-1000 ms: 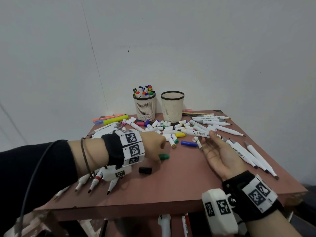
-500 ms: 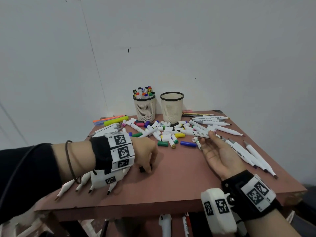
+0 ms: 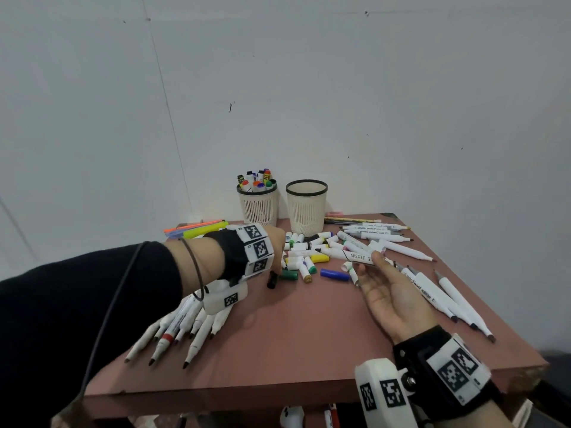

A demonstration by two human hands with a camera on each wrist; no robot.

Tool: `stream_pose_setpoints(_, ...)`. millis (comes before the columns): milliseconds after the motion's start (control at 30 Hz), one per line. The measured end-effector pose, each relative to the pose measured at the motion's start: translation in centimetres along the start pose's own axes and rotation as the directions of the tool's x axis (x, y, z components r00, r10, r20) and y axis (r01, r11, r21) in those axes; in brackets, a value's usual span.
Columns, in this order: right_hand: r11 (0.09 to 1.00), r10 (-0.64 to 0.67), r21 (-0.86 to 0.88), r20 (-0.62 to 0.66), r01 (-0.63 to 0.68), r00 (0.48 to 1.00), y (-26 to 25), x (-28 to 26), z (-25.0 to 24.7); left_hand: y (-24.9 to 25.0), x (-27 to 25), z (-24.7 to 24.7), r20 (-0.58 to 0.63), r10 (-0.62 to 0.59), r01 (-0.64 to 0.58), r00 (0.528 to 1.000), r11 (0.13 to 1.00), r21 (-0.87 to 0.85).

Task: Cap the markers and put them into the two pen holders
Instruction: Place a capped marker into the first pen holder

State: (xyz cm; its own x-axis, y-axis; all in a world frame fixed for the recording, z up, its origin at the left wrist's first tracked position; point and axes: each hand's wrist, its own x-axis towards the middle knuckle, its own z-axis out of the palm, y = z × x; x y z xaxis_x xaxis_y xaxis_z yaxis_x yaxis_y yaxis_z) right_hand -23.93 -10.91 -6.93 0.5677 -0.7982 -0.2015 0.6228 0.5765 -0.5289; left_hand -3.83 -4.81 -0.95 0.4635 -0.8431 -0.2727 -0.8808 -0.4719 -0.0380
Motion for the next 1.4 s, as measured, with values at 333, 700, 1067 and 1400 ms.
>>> stream_pose_setpoints(333, 0.997, -0.042, 0.059, -0.015, 0.043, 0.999, -0.9, 0.6, -0.4, 0.9, 6.4, -1.8, -0.196, 0.143, -0.174, 0.970, 0.973, -0.151)
stream_pose_setpoints(700, 0.998, -0.046, 0.038, -0.048, 0.048, 0.998, -0.9, 0.9, -0.3, 2.1, 14.1, -1.7, -0.030, -0.036, 0.038, 0.999, 0.998, 0.055)
stream_pose_setpoints(1067, 0.998, -0.053, 0.037, -0.045, 0.054, 0.998, -0.9, 0.8, -0.1, 1.6, 12.4, -2.2, -0.051, 0.015, -0.019, 0.999, 0.997, -0.071)
stream_pose_setpoints(1400, 0.999, -0.027, 0.030, -0.016, 0.028, 0.999, -0.6, 0.8, -0.3, 1.5, 1.1, -2.1, -0.440, 0.084, -0.270, 0.894, 0.886, -0.378)
